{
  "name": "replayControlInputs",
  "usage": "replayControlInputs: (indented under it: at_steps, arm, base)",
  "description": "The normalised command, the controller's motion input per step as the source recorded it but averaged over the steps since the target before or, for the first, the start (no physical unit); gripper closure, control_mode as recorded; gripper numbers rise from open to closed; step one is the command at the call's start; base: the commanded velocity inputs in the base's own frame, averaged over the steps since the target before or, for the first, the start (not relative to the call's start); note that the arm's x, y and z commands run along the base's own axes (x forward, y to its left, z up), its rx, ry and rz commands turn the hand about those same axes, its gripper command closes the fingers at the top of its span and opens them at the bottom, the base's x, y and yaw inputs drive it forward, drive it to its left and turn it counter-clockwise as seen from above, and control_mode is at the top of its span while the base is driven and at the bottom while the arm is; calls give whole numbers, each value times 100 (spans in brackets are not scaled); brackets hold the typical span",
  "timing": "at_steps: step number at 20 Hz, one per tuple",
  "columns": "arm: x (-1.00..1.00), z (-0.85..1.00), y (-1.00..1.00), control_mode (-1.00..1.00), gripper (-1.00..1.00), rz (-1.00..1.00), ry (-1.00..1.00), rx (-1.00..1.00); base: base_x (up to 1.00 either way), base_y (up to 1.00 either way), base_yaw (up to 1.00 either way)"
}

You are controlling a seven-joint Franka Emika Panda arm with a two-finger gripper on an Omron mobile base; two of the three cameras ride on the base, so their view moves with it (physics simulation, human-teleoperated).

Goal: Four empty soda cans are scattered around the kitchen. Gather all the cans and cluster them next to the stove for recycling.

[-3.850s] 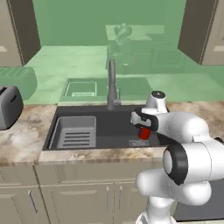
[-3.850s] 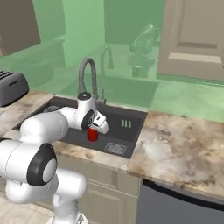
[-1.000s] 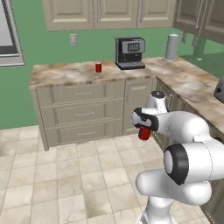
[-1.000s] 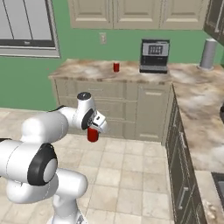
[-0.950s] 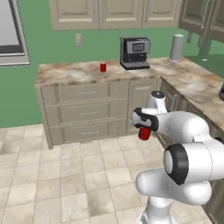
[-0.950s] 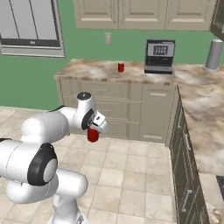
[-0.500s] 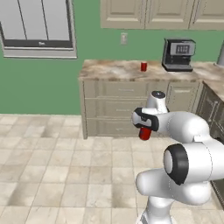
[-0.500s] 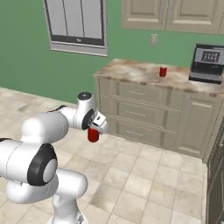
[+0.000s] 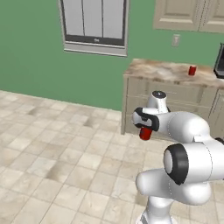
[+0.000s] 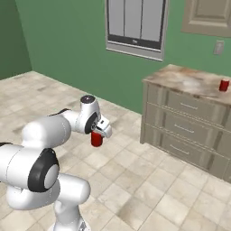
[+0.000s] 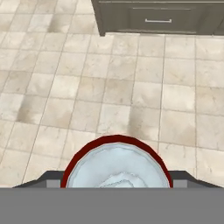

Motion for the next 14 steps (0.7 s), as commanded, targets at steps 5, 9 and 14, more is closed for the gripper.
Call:
replayControlInputs:
  at_steps: [5,9,14]
  arm:
    - [0,0,0,100,100,0,0,0]
    - [0,0,0,100,100,0,0,0]
    - [0,0,0,100,100,0,0,0]
  base:
    - [2,1,50]
    - [16,0,49]
    - [25,0,49]
